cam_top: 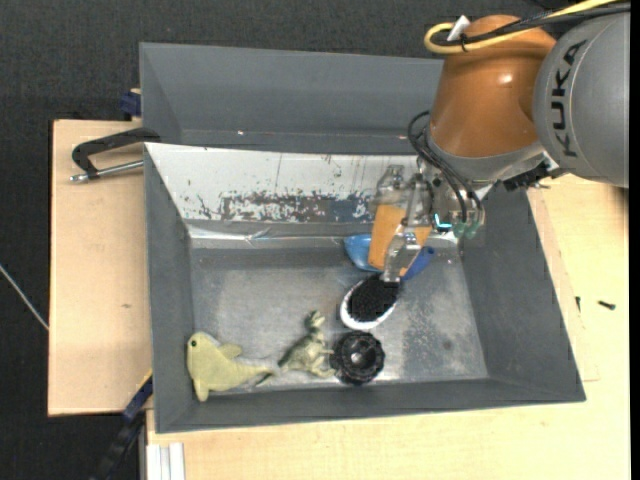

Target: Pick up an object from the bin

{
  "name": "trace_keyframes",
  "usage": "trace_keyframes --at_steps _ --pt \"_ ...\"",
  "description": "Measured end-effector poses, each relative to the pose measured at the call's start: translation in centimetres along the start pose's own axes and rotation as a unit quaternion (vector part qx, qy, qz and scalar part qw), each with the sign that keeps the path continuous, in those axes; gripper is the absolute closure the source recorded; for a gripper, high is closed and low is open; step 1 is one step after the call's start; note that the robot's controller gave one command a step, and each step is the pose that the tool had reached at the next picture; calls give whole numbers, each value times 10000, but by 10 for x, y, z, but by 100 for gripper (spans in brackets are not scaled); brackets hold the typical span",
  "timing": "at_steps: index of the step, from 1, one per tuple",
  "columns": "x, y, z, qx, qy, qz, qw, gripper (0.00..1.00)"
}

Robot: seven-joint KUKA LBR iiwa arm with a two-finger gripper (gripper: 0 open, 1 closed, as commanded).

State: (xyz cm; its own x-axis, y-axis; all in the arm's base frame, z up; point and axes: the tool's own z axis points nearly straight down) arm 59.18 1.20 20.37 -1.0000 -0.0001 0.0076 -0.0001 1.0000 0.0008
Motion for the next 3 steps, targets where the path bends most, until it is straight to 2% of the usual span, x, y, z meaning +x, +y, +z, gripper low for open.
trace_keyframes --at_steps 1,2,3 --pt "-7 -14 81 4 -117 -598 9981 0" --pt "29 -12 125 24 -43 -2250 9744 0" --pt "28 -11 127 15 -100 -2240 9745 100"
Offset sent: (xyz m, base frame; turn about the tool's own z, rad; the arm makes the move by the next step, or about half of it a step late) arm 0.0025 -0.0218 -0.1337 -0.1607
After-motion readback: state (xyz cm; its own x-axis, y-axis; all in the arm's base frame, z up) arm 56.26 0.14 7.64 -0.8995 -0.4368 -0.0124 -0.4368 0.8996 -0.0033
